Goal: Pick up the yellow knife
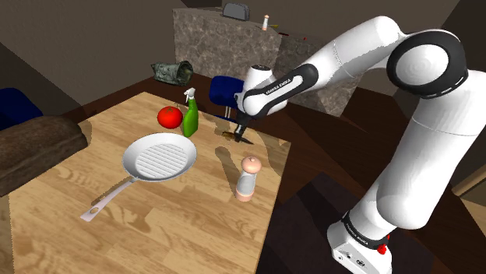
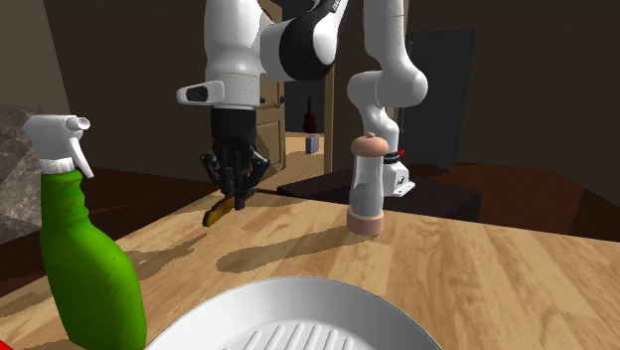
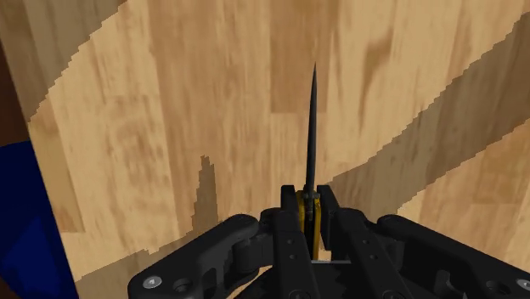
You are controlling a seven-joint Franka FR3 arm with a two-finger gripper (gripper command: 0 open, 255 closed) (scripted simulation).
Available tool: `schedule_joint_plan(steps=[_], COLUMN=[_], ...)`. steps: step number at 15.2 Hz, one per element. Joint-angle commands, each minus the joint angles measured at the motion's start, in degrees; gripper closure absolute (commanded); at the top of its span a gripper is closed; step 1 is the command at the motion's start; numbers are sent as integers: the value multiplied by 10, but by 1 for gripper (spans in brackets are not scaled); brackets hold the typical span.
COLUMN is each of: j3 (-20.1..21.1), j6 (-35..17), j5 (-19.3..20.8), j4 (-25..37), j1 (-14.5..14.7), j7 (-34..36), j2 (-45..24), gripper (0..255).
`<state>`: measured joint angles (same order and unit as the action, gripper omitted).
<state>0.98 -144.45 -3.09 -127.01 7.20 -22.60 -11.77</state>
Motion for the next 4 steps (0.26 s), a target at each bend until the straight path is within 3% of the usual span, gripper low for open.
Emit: schedule_joint_plan(steps=[1, 4], j3=[0, 0], j6=[13, 21], j5=[1, 1], j4=[1, 2], j1=[0, 0], j7=[1, 2], j2=[12, 19], gripper=[255, 255])
